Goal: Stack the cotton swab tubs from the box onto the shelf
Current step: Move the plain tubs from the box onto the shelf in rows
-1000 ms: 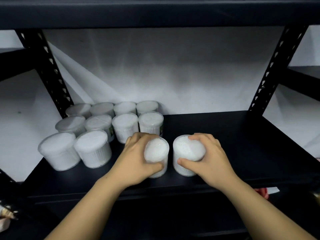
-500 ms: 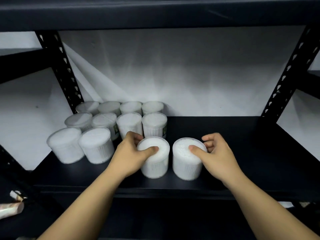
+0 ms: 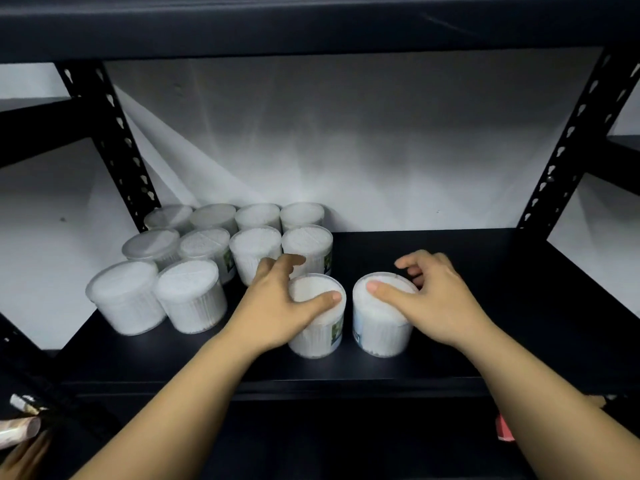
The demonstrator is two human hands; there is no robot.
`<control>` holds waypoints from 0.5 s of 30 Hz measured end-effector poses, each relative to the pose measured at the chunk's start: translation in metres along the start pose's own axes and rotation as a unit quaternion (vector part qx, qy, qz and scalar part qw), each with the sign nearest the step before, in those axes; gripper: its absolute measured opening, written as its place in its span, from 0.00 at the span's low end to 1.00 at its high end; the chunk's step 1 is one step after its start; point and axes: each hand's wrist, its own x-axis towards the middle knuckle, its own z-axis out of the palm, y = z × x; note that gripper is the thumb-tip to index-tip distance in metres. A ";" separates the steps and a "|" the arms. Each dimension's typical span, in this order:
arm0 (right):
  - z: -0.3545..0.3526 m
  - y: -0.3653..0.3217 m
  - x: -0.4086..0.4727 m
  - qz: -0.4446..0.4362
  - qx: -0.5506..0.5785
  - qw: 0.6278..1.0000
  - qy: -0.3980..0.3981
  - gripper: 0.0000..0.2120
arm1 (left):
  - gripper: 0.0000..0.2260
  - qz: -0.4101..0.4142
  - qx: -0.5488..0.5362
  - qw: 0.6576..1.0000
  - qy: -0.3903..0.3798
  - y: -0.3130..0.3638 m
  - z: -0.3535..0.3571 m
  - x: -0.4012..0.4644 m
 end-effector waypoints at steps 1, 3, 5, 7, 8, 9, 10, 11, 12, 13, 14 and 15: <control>0.002 -0.001 -0.002 -0.006 -0.026 1.000 -0.010 0.36 | 0.40 0.008 0.027 1.000 0.011 0.002 0.002 -0.002; 0.006 -0.002 -0.005 -0.015 -0.049 0.998 -0.038 0.38 | 0.36 0.023 0.042 0.999 0.013 0.004 0.005 -0.003; 0.007 0.000 -0.004 -0.034 -0.036 0.997 -0.053 0.34 | 0.32 0.039 0.026 0.999 0.005 0.004 0.005 -0.002; 0.005 0.002 -0.004 -0.065 -0.029 0.995 -0.073 0.30 | 0.32 0.064 0.008 0.998 -0.020 0.003 0.004 0.000; 0.004 0.003 -0.004 -0.079 -0.030 0.992 -0.089 0.30 | 0.32 0.078 0.002 0.996 -0.037 0.001 0.002 0.001; 0.002 0.005 -0.004 -0.088 -0.031 0.990 -0.106 0.32 | 0.32 0.088 -0.002 0.995 -0.054 0.001 0.001 0.002; 0.000 0.006 -0.005 -0.094 -0.030 0.987 -0.123 0.33 | 0.32 0.097 -0.006 0.993 -0.071 -0.001 -0.001 0.002; -0.002 0.007 -0.006 -0.099 -0.027 0.985 -0.137 0.34 | 0.33 0.105 -0.007 0.991 -0.085 -0.001 -0.003 0.002; -0.004 0.007 -0.008 -0.106 -0.026 0.984 -0.143 0.34 | 0.34 0.114 -0.004 0.989 -0.091 -0.002 -0.004 0.001; -0.005 0.007 -0.009 -0.112 -0.029 0.984 -0.137 0.34 | 0.36 0.123 0.002 0.989 -0.087 -0.002 -0.004 0.001; -0.005 0.007 -0.010 -0.118 -0.034 0.985 -0.119 0.34 | 0.37 0.129 0.009 0.989 -0.073 -0.002 -0.004 -0.001; -0.004 0.006 -0.011 -0.122 -0.038 0.987 -0.095 0.35 | 0.37 0.132 0.016 0.990 -0.052 -0.002 -0.004 -0.002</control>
